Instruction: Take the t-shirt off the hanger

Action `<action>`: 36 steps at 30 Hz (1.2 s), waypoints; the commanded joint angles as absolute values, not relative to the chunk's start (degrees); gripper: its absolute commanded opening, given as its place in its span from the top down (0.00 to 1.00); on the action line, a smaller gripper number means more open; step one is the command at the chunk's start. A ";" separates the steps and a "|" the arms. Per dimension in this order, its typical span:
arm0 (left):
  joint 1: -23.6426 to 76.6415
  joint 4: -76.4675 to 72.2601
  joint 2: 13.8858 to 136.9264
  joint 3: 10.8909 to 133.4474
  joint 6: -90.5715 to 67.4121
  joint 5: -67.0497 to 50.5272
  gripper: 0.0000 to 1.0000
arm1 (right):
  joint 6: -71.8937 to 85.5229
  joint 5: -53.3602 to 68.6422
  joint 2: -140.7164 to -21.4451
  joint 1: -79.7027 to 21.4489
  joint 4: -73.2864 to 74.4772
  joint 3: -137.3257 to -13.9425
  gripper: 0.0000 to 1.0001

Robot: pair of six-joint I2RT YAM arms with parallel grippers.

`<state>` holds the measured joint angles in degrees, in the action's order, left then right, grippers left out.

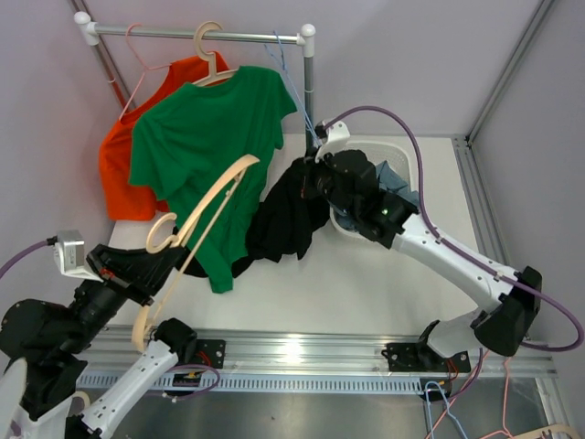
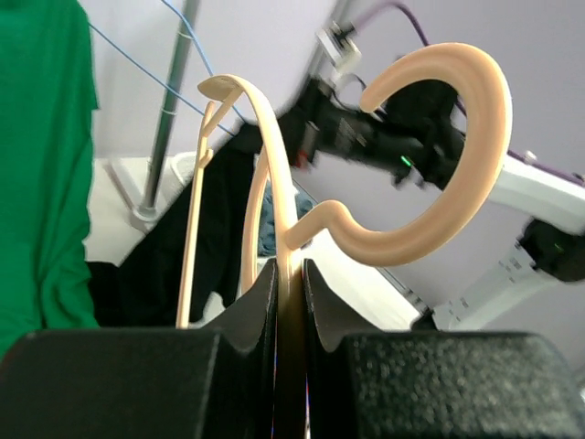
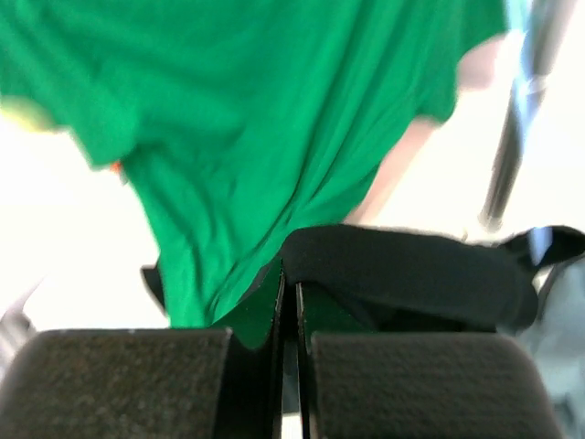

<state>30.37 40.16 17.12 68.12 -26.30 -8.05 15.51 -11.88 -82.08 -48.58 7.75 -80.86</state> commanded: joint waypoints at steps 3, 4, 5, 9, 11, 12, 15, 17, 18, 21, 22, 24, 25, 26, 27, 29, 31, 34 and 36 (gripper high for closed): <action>30.67 37.61 30.78 72.57 -23.65 3.06 0.99 | 17.58 -20.18 -70.16 -56.77 15.72 -80.84 1.00; 30.50 38.66 34.59 73.82 -23.47 3.95 0.99 | 17.14 -21.69 -69.18 -56.17 16.60 -81.64 1.00; 30.41 39.02 38.02 75.13 -23.99 5.00 0.99 | 16.27 -22.14 -68.56 -55.12 16.87 -82.43 1.00; 30.15 34.91 47.71 81.64 -25.66 4.57 1.00 | 6.55 -20.45 -69.86 -49.92 13.37 -92.33 1.00; 29.80 34.97 51.75 87.23 -25.75 6.06 0.99 | 0.12 -22.84 -71.36 -49.92 6.12 -95.70 1.00; 28.84 36.55 54.03 89.97 -25.75 7.37 0.99 | -3.57 -24.07 -71.98 -49.57 1.80 -96.58 1.00; 26.28 42.70 63.00 101.06 -25.14 7.12 0.99 | -12.64 -22.95 -76.01 -46.42 -14.65 -101.23 1.00; 25.49 44.03 66.60 104.92 -24.44 7.29 0.99 | -14.85 -20.84 -82.74 -44.13 -15.91 -112.94 1.00; 24.97 44.21 67.06 106.16 -24.26 7.47 0.99 | -15.29 -20.40 -85.58 -42.21 -14.17 -118.60 1.00; 23.82 44.39 67.94 107.14 -23.73 8.96 0.99 | -16.78 -19.60 -95.26 -39.74 -12.30 -135.41 1.00; 23.56 44.21 67.94 106.53 -23.73 9.05 0.99 | -17.22 -19.95 -96.93 -39.12 -13.87 -137.27 1.00; 23.03 43.60 67.85 105.65 -23.56 8.88 0.99 | -17.40 -20.21 -100.80 -37.63 -18.62 -141.49 1.00; 22.85 43.07 67.85 104.86 -23.47 8.70 0.99 | -16.79 -20.30 -102.03 -35.79 -19.76 -142.81 1.00; 22.85 42.72 67.85 104.42 -23.29 8.35 0.99 | -15.13 -20.30 -103.17 -34.73 -20.56 -144.48 1.00; 22.76 42.45 68.11 104.24 -23.29 8.26 0.99 | -14.16 -20.30 -104.84 -33.76 -21.18 -146.58 1.00; 22.76 41.75 68.47 103.62 -23.29 7.91 0.99 | -12.23 -21.09 -105.55 -30.86 -26.08 -146.17 1.00; 22.41 41.14 69.43 103.71 -23.38 7.47 1.00 | -9.77 -22.23 -106.78 -27.53 -27.95 -146.24 1.00; 21.27 40.52 70.83 104.67 -23.82 6.07 0.99 | -3.18 -21.19 -107.32 -24.00 -23.83 -146.87 1.00; 20.48 40.87 72.42 106.43 -23.82 5.72 0.99 | -2.64 -21.44 -105.92 -22.85 -20.67 -143.72 1.00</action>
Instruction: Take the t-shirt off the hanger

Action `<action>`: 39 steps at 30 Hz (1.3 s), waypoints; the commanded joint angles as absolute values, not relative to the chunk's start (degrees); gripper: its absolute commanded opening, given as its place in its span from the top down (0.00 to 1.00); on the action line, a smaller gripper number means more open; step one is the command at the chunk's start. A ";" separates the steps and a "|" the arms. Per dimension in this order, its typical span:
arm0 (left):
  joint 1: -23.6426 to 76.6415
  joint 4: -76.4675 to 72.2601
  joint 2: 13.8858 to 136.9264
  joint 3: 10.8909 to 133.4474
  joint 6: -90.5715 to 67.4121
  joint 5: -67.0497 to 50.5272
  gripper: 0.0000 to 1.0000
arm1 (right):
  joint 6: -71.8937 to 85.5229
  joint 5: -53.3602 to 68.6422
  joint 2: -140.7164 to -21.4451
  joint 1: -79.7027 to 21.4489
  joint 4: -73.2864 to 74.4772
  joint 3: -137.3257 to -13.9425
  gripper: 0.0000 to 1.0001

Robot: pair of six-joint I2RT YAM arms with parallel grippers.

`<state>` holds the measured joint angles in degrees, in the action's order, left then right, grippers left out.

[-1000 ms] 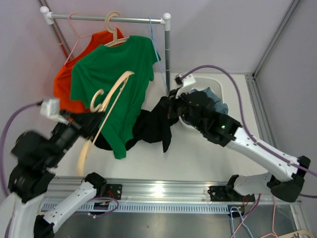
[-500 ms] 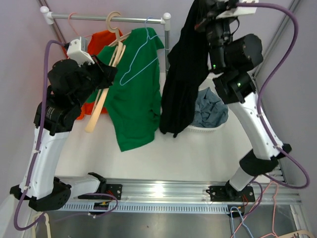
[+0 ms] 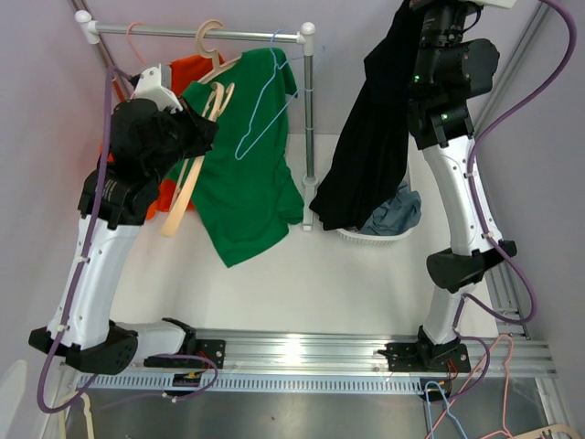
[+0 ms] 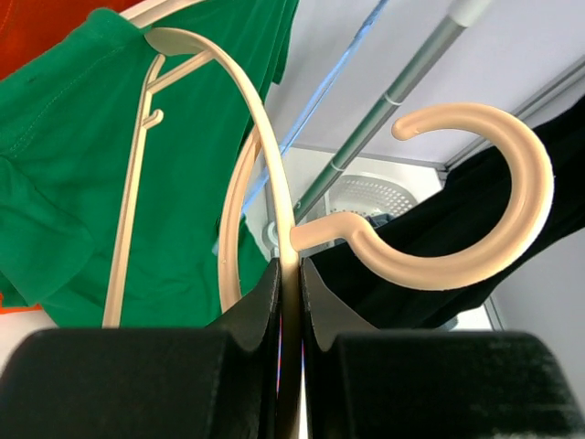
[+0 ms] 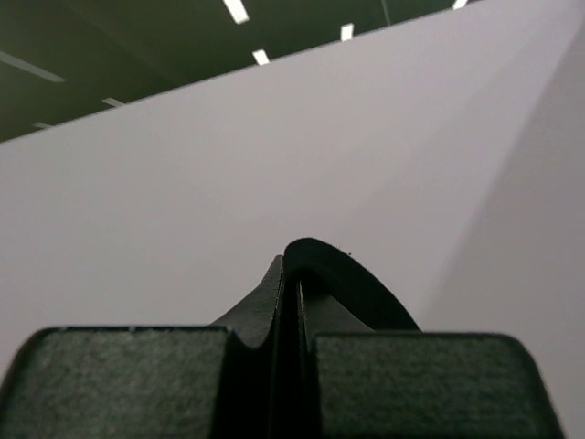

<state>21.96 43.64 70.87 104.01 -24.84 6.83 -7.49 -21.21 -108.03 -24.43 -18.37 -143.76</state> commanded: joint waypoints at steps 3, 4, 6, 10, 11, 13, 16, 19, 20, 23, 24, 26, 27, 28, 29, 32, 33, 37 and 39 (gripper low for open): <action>18.73 40.70 74.26 108.02 -24.87 3.79 1.00 | -2.30 -25.74 -97.59 -23.12 -18.55 -124.78 1.00; 18.29 40.61 74.79 108.45 -25.05 3.26 1.00 | -0.98 -27.14 -94.86 -22.94 -18.37 -118.45 1.00; 16.97 40.08 76.28 109.24 -25.40 1.59 1.00 | 10.55 -23.18 -88.00 -20.67 -2.66 -106.11 1.00; 16.08 37.19 78.31 110.21 -25.49 -2.09 0.99 | 22.48 -14.60 -86.31 -17.40 15.77 -92.14 1.00; 16.08 36.48 78.48 110.39 -25.40 -2.89 1.00 | 26.94 -11.11 -85.53 -17.23 16.86 -84.02 1.00; 16.08 35.68 80.24 112.49 -25.40 -4.91 0.99 | 30.13 -5.56 -85.34 -17.31 16.44 -75.98 1.00; 16.08 38.56 84.88 119.23 -25.66 -6.85 0.99 | 34.97 -0.70 -87.09 -17.49 12.07 -62.08 1.00; 16.08 40.60 89.19 127.41 -26.54 -8.35 0.99 | 37.44 4.64 -93.06 -16.97 8.10 -55.20 1.00; 16.08 41.13 89.99 128.22 -26.80 -8.70 0.99 | 37.27 5.96 -95.16 -16.96 8.00 -55.20 1.00; 16.08 42.53 92.89 131.99 -27.77 -9.14 0.99 | 36.13 8.52 -102.20 -17.40 8.35 -56.69 1.00; 16.00 42.71 93.42 132.53 -28.38 -9.31 0.99 | 35.86 8.44 -103.26 -17.40 8.52 -57.04 1.00; 16.00 43.41 95.17 133.68 -29.00 -9.58 0.99 | 35.60 8.17 -104.59 -17.40 8.26 -57.39 1.00; 15.91 44.55 95.62 134.73 -29.87 -9.23 1.00 | 35.51 7.91 -104.24 -17.40 8.26 -57.39 1.00; 15.91 45.08 96.15 135.00 -30.32 -9.05 0.99 | 35.33 7.48 -102.50 -17.49 8.09 -57.39 1.00; 15.82 45.52 96.50 134.83 -30.93 -9.05 0.99 | 35.16 6.17 -101.18 -17.75 8.26 -57.39 1.00; 15.21 45.09 95.28 131.93 -33.74 -9.31 0.99 | 33.93 0.73 -94.60 -18.98 10.45 -58.96 1.00; 15.03 43.35 94.75 128.62 -35.14 -9.93 0.99 | 33.58 -0.51 -93.00 -19.42 11.42 -59.76 1.00; 14.94 41.93 91.59 124.29 -37.79 -11.42 0.99 | 31.82 -7.64 -86.76 -20.65 17.04 -63.80 1.00; 14.77 40.61 90.62 123.05 -38.67 -10.55 0.99 | 31.29 -8.61 -84.13 -20.65 17.84 -65.03 0.98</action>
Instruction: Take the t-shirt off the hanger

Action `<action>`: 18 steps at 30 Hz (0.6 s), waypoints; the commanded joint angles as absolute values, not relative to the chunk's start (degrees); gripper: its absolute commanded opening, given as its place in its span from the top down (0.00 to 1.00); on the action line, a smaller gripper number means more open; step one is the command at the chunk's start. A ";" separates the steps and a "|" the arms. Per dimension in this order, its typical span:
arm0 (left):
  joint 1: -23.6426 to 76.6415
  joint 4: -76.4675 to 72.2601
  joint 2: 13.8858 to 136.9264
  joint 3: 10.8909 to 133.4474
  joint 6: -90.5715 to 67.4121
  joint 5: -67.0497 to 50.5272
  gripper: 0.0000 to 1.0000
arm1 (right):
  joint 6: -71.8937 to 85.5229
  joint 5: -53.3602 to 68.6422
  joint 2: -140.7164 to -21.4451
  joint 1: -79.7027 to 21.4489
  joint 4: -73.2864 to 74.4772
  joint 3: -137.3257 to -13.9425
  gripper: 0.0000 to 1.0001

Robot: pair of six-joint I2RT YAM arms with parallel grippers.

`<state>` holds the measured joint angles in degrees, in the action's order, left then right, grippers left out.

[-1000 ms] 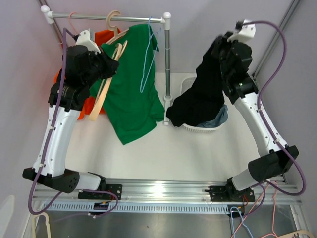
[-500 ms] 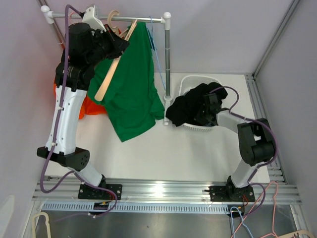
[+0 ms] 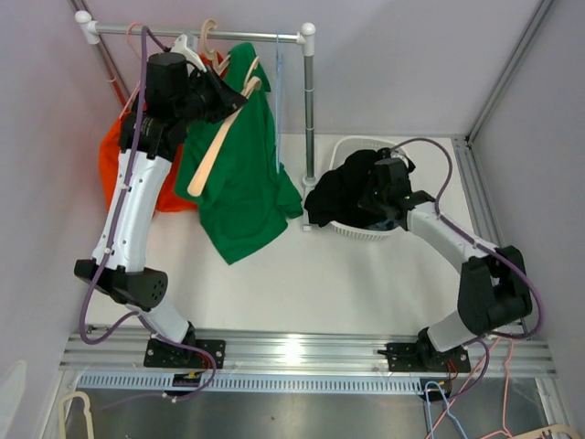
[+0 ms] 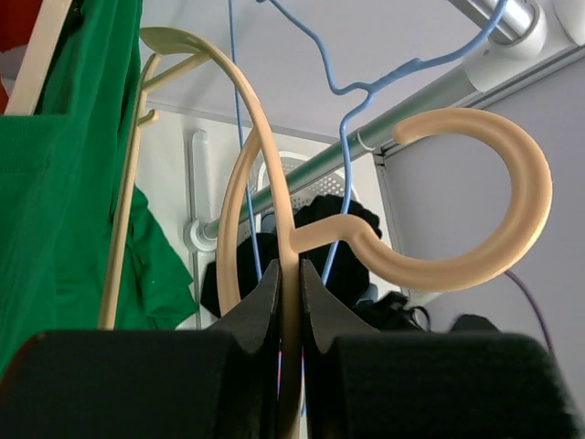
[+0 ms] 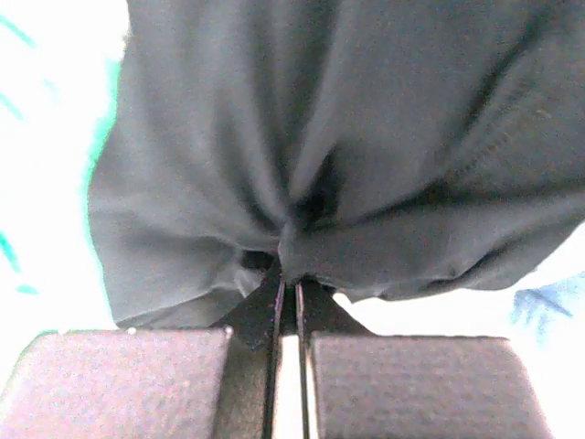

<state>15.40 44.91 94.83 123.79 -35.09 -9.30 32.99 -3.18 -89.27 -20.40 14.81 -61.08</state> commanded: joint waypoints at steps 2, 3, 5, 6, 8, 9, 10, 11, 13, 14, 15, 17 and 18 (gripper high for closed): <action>13.46 40.08 91.75 124.62 -39.81 -11.85 1.00 | 31.03 -8.79 -82.63 -20.65 17.67 -65.21 0.98; 12.84 40.43 92.71 125.76 -41.29 -12.56 0.99 | 31.03 -8.88 -81.40 -20.65 17.40 -65.30 0.96; 11.61 40.26 97.02 129.89 -43.32 -14.84 0.99 | 30.68 -9.23 -79.37 -20.92 16.79 -64.95 0.68; 11.08 39.47 97.55 130.16 -44.72 -16.16 0.99 | 30.41 -9.66 -78.58 -21.09 16.09 -64.69 0.43; 10.99 37.80 98.08 129.64 -45.70 -16.00 0.99 | 30.06 -12.21 -76.12 -21.79 15.65 -63.99 0.25; 10.99 35.97 98.00 128.59 -46.57 -15.56 0.99 | 29.88 -12.91 -75.33 -22.06 15.47 -63.98 0.15; 10.90 34.47 97.82 128.06 -47.19 -15.73 1.00 | 29.19 -13.44 -73.93 -22.23 15.73 -63.98 0.14; 10.90 33.15 97.91 127.01 -47.72 -16.08 0.99 | 28.66 -14.40 -73.22 -22.50 15.65 -63.98 0.13; 10.81 32.08 98.87 127.61 -49.30 -16.61 0.99 | 27.78 -14.94 -72.08 -22.76 15.99 -64.33 0.08; 10.81 32.25 99.57 129.27 -49.65 -16.79 1.00 | 27.51 -15.38 -70.94 -22.85 16.26 -64.60 0.08; 10.81 32.86 101.49 131.11 -50.70 -17.14 0.99 | 27.25 -15.38 -70.41 -22.94 16.78 -65.12 0.07; 10.81 32.70 103.09 132.45 -51.76 -18.28 1.00 | 26.55 -15.29 -68.57 -23.20 16.79 -65.48 0.07; 10.81 32.00 103.62 132.45 -53.25 -18.46 0.99 | 26.19 -15.12 -67.95 -23.64 16.70 -65.57 0.06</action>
